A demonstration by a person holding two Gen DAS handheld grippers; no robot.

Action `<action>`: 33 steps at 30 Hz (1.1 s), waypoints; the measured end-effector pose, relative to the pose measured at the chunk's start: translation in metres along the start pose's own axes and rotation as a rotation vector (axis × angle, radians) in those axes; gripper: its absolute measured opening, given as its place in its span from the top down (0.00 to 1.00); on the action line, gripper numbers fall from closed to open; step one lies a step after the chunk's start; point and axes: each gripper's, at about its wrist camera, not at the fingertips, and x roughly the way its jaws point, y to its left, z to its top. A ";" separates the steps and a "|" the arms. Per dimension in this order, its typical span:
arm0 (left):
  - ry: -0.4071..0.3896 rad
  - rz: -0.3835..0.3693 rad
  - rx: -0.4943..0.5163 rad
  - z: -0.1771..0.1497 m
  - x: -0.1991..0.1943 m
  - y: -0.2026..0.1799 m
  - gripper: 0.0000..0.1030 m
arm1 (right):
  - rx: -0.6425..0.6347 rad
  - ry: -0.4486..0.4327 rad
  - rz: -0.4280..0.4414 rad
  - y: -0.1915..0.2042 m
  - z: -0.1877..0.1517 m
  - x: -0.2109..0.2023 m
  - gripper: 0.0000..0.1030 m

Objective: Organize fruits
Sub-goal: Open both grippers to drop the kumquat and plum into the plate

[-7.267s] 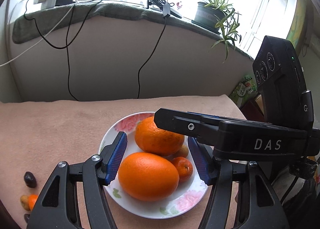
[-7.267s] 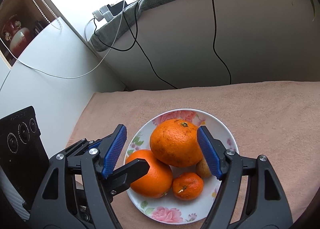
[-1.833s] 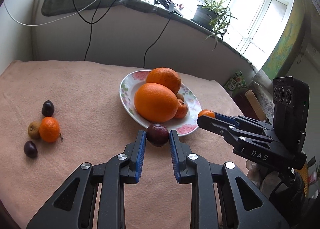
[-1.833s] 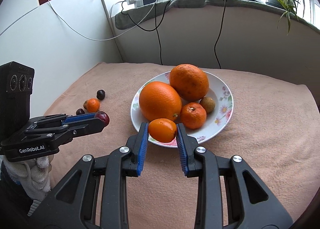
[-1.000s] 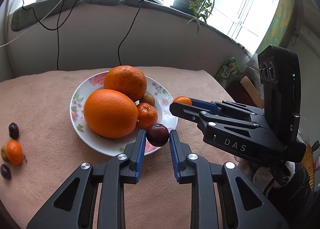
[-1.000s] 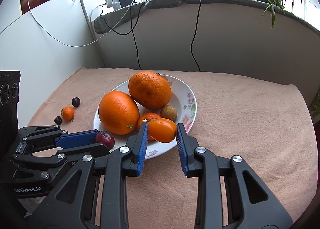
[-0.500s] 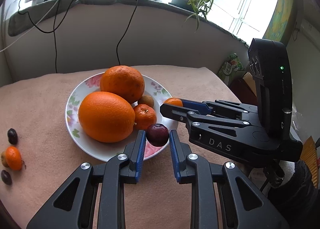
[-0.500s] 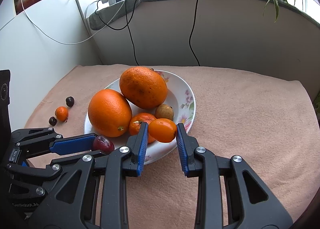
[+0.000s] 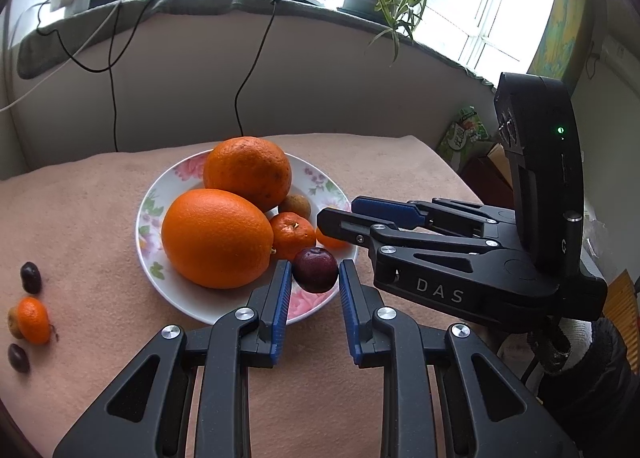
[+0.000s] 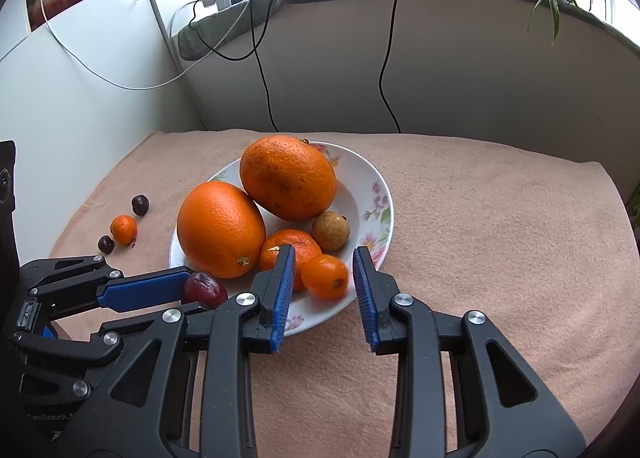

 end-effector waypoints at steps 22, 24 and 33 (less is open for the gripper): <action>-0.049 0.093 0.042 -0.003 -0.020 -0.005 0.24 | 0.010 -0.029 -0.016 0.010 0.007 -0.018 0.19; -0.052 0.099 0.042 -0.004 -0.022 -0.004 0.23 | 0.012 -0.033 -0.015 0.012 0.007 -0.019 0.19; -0.086 0.100 0.028 -0.008 -0.037 0.001 0.23 | 0.061 -0.065 -0.007 0.013 0.006 -0.029 0.19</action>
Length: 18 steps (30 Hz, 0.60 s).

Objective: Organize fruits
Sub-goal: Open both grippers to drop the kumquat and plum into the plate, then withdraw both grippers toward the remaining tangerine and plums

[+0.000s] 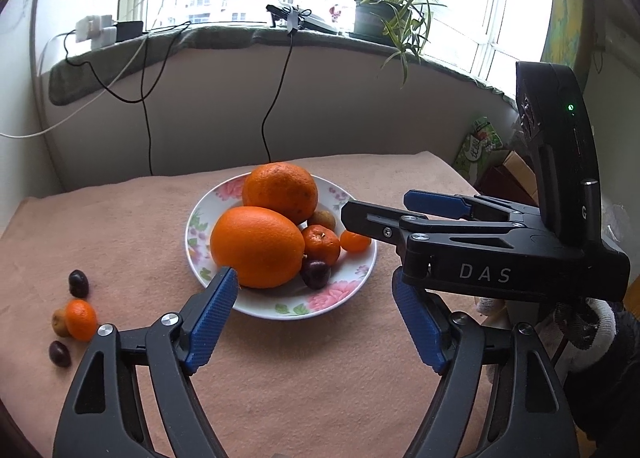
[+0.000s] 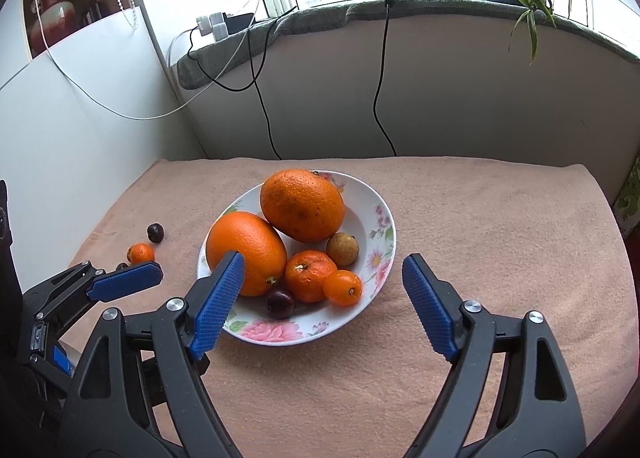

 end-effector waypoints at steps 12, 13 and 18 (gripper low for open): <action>-0.034 0.020 -0.013 -0.004 -0.020 0.014 0.23 | -0.010 -0.049 -0.010 0.014 -0.003 -0.007 0.19; -0.036 0.021 -0.015 -0.005 -0.021 0.015 0.23 | -0.011 -0.050 -0.006 0.016 -0.003 -0.007 0.19; -0.044 0.027 -0.028 -0.009 -0.028 0.024 0.23 | -0.010 -0.046 0.020 0.025 -0.004 -0.006 0.19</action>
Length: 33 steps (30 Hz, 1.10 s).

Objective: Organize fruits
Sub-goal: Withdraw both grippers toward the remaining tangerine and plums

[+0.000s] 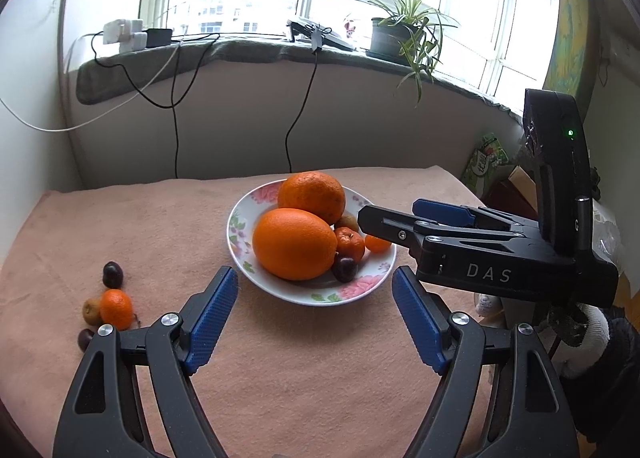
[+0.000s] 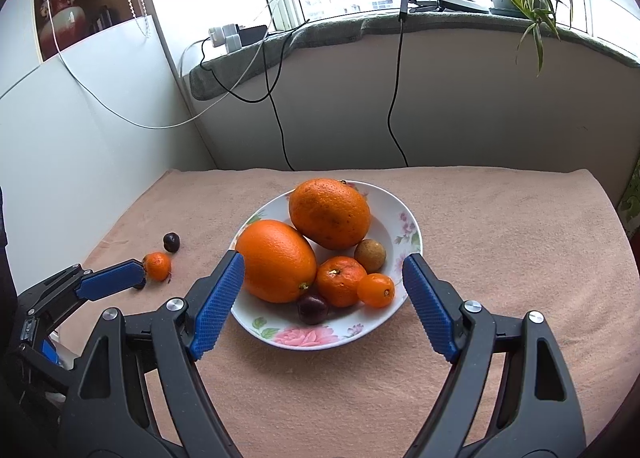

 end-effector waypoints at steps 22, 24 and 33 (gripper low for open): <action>0.028 0.161 -0.178 -0.044 -0.030 0.098 0.23 | -0.078 0.080 0.119 0.056 -0.004 0.024 0.19; 0.037 0.177 -0.197 -0.050 -0.033 0.109 0.23 | -0.087 0.091 0.136 0.062 -0.004 0.027 0.19; 0.061 0.208 -0.284 -0.070 -0.041 0.151 0.30 | -0.138 0.131 0.218 0.097 -0.006 0.046 0.19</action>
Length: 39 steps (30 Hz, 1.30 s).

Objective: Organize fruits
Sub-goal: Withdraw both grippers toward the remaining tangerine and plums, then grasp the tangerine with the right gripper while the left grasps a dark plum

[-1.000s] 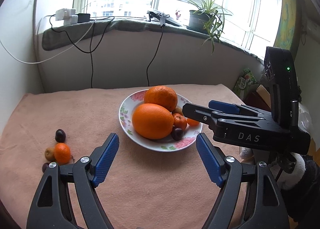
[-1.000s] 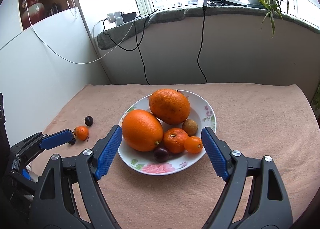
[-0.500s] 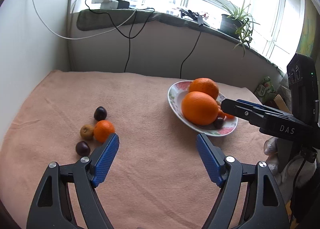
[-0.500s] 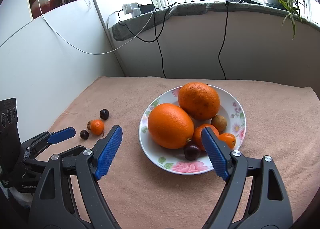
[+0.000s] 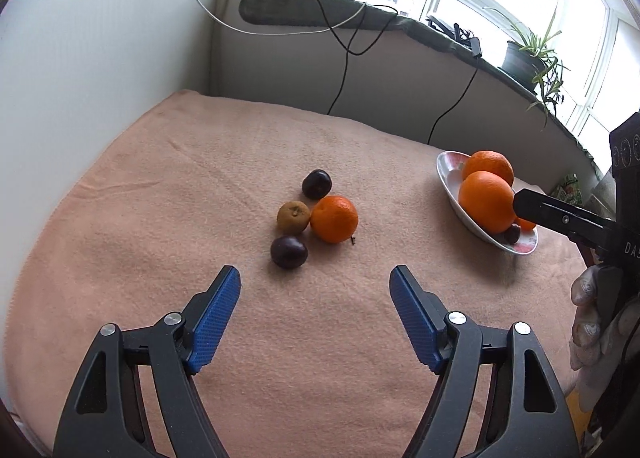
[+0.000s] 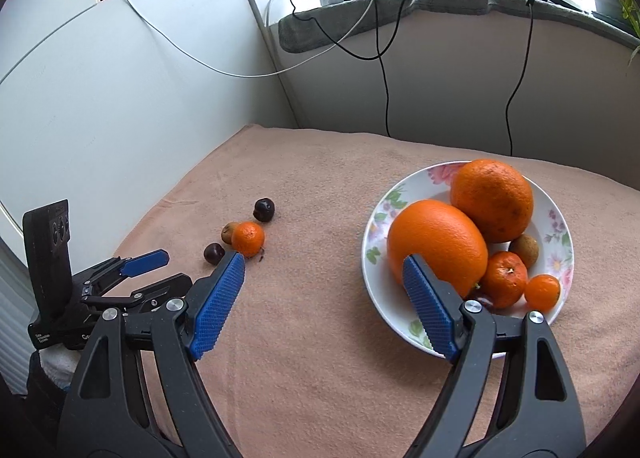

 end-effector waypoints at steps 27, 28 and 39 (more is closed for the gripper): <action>0.053 -0.035 -0.031 0.004 0.026 0.024 0.58 | -0.105 0.172 0.103 0.057 0.009 0.108 0.37; 0.053 -0.036 -0.029 0.005 0.026 0.024 0.58 | -0.101 0.175 0.106 0.056 0.009 0.110 0.39; 0.070 -0.035 -0.025 0.008 0.037 0.023 0.64 | -0.051 0.216 0.129 0.056 0.011 0.136 0.46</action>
